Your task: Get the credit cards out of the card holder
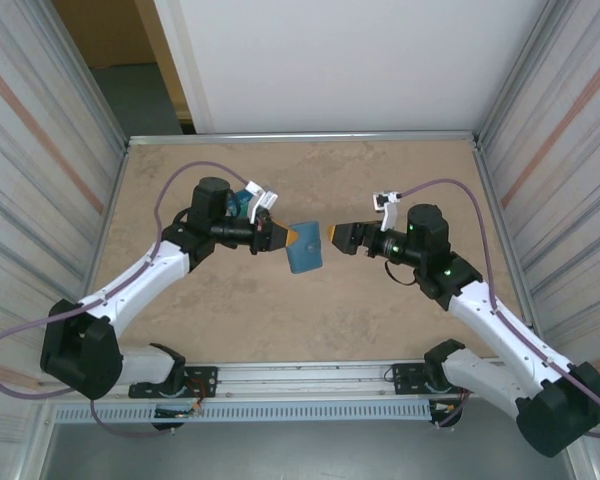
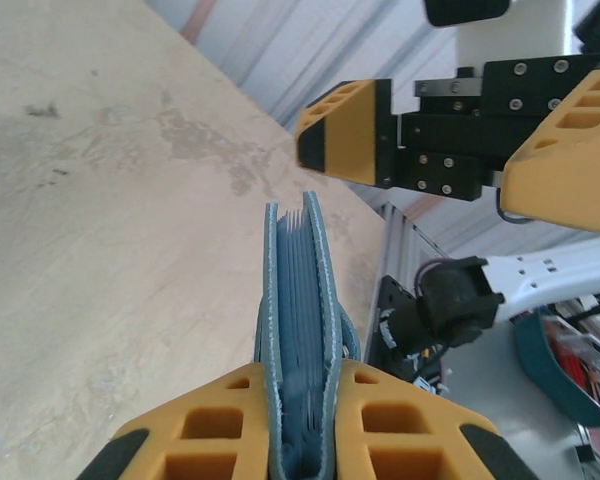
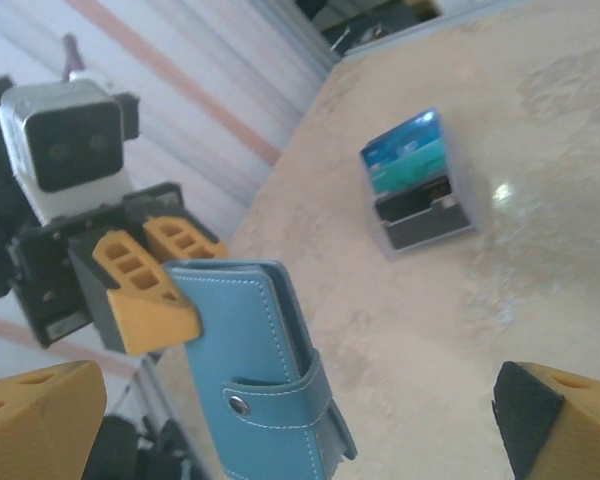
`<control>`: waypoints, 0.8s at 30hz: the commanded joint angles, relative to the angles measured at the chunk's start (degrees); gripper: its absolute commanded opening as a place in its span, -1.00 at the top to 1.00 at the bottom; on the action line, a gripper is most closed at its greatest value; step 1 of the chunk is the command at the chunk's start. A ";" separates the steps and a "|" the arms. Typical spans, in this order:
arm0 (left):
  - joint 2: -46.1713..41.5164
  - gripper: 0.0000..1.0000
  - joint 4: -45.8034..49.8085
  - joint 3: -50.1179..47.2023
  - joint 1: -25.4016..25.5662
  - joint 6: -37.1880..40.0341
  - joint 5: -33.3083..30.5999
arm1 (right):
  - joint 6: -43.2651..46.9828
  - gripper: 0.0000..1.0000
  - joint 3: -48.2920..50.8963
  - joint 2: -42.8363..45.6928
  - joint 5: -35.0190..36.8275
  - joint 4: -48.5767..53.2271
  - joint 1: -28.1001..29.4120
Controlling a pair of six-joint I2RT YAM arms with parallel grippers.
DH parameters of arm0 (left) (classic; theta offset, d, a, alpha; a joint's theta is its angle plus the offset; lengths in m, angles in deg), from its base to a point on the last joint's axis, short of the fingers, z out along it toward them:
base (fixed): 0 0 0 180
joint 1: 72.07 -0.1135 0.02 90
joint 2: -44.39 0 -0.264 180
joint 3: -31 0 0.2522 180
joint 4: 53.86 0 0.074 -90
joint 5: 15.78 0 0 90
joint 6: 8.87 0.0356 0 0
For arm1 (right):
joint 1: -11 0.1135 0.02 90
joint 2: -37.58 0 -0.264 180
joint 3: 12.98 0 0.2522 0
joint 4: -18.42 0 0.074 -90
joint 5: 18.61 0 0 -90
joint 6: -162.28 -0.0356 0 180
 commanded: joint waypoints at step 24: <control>-2.00 1.00 -9.87 1.13 2.81 -1.94 8.99 | 10.52 -0.31 -8.21 -6.43 -12.16 1.56 9.49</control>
